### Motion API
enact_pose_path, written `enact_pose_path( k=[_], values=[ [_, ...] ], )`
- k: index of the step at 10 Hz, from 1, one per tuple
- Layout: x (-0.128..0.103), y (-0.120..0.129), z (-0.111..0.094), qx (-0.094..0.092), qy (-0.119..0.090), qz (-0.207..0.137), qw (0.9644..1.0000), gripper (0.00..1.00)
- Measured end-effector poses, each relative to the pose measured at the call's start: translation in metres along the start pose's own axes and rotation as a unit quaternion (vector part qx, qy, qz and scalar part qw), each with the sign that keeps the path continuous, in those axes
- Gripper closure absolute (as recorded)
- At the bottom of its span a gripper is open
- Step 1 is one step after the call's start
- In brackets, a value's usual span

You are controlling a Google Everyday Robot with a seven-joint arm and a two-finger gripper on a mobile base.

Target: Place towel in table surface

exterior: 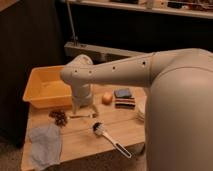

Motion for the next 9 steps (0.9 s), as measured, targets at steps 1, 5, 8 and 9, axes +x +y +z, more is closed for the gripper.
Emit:
enact_pose_path(
  k=[1, 5, 8, 9],
  values=[
    [0.0, 0.0, 0.0, 0.0, 0.0, 0.0, 1.0, 0.35],
    [0.0, 0.0, 0.0, 0.0, 0.0, 0.0, 1.0, 0.35],
    [-0.0002, -0.0004, -0.0004, -0.001, 0.0, 0.0, 1.0, 0.35],
    [0.0001, -0.0018, -0.001, -0.002, 0.0, -0.005, 1.0, 0.35]
  ],
)
